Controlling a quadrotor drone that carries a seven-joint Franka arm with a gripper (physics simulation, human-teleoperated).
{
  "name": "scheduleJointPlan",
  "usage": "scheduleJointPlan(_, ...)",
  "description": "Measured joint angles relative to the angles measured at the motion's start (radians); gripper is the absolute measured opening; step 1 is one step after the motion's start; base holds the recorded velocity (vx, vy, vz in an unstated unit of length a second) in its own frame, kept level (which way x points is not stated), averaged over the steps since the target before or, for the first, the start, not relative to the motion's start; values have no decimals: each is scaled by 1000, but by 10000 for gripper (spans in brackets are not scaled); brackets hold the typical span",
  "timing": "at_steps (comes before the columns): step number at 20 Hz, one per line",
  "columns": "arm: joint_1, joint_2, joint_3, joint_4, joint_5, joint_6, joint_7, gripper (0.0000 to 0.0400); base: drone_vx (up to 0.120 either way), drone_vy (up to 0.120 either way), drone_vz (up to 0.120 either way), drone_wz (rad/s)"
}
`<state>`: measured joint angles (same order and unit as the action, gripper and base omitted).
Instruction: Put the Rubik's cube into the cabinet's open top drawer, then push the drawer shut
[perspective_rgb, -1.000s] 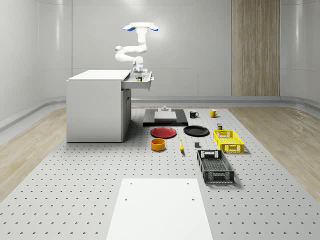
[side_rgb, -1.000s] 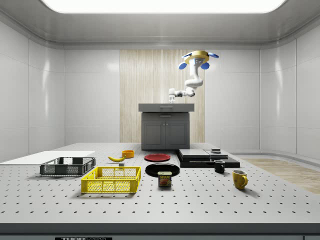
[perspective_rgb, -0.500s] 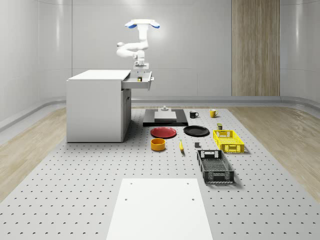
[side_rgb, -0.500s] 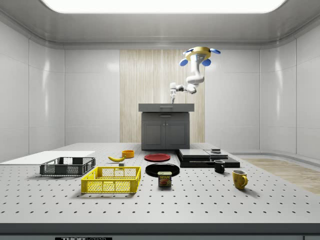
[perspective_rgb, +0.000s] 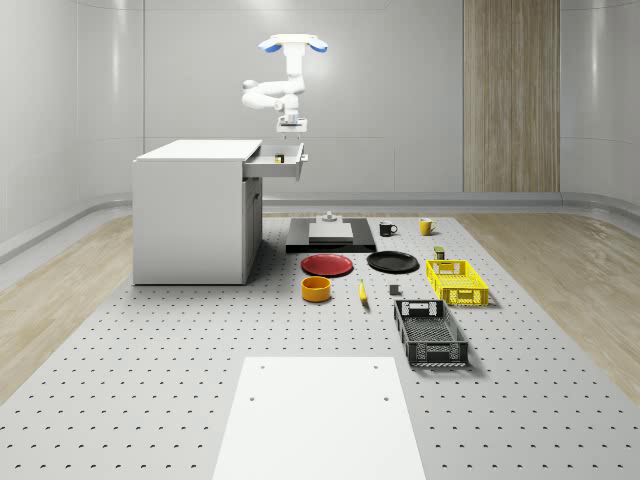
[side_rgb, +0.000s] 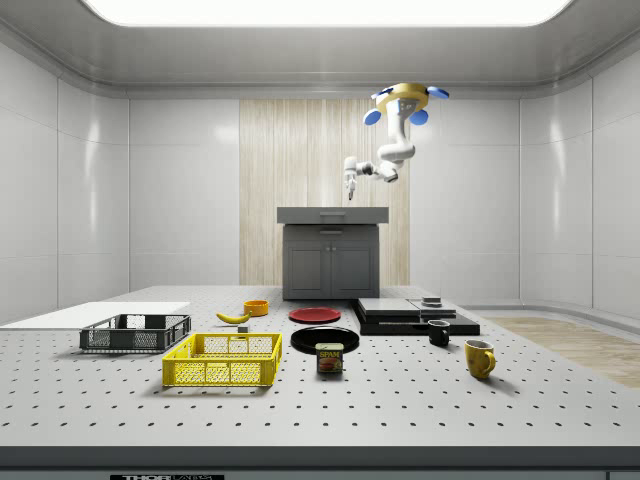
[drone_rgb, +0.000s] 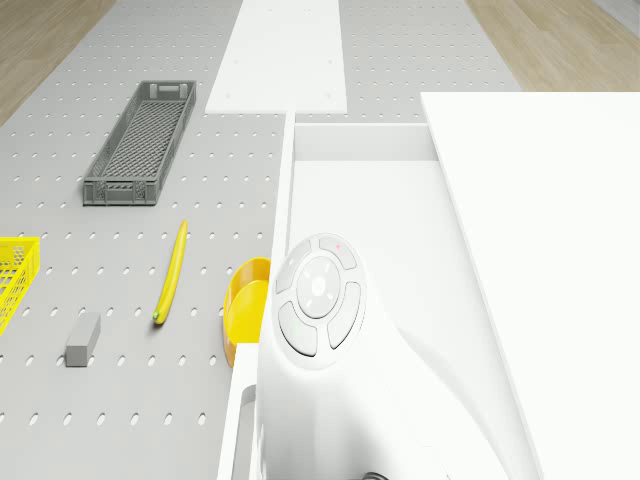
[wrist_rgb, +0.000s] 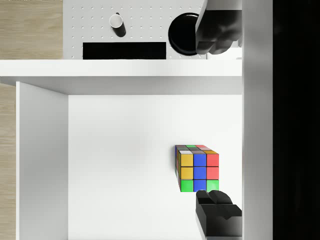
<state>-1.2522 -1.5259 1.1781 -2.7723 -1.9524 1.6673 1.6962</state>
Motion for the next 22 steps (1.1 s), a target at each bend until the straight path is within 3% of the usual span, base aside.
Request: scheduleJointPlan(22,6,12,1,-2,-3,-12,-4,400,0,120,0,0)
